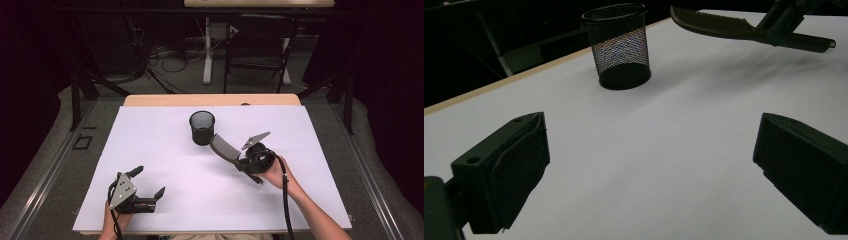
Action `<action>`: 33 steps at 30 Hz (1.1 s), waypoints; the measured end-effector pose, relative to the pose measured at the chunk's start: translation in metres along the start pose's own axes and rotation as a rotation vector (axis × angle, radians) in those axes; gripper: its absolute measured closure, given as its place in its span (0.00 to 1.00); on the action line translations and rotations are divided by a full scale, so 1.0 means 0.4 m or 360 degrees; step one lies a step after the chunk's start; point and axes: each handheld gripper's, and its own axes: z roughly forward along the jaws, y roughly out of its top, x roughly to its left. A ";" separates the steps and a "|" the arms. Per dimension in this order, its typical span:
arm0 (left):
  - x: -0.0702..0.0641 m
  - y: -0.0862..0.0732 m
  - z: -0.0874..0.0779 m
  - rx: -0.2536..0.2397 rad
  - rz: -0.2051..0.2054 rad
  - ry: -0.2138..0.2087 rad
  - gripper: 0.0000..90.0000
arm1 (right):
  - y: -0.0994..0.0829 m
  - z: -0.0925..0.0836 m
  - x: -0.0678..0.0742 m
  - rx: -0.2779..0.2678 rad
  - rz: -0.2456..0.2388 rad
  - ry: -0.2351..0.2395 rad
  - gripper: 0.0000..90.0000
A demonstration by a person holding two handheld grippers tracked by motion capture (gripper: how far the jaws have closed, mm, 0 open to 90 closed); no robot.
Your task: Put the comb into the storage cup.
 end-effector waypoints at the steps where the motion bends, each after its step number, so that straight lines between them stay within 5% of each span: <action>1: 0.000 0.000 0.000 0.0000 0.0003 0.0000 0.02 | -0.002 -0.001 0.000 -0.0009 -0.0002 0.0005 0.81; 33: 0.002 0.000 0.000 -0.0005 -0.0001 0.0009 0.02 | -0.058 -0.049 0.008 -0.0297 0.0024 -0.0032 0.81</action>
